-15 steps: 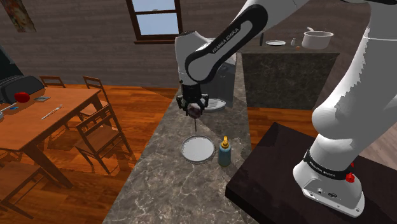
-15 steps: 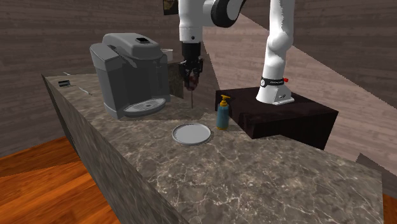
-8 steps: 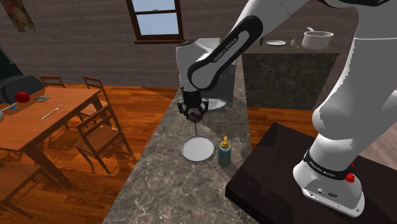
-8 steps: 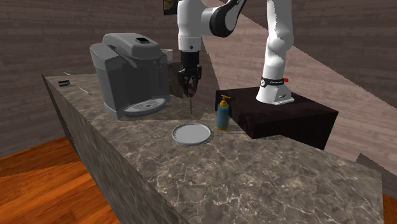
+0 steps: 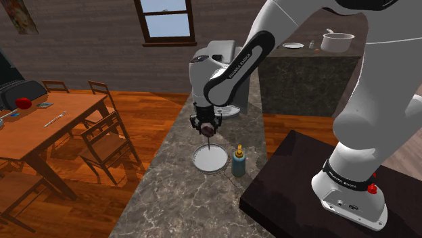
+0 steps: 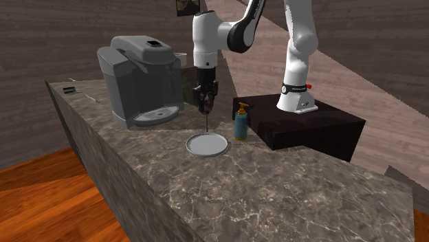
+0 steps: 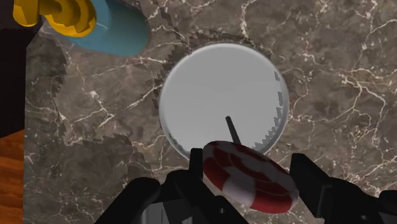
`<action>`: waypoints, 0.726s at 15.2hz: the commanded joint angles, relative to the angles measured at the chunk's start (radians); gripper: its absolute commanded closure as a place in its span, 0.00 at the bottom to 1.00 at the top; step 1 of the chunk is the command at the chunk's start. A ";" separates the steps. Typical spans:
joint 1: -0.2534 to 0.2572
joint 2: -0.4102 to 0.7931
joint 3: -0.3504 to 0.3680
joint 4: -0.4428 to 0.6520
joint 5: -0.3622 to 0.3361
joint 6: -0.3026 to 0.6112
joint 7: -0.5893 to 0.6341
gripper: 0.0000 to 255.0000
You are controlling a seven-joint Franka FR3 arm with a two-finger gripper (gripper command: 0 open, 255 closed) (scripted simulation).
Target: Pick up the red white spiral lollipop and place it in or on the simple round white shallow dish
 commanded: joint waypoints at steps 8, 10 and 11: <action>0.049 0.089 -0.063 0.000 -0.101 0.069 0.070 1.00; 0.049 0.089 -0.063 0.000 -0.101 0.069 0.070 1.00; 0.049 0.089 -0.063 0.000 -0.101 0.069 0.070 1.00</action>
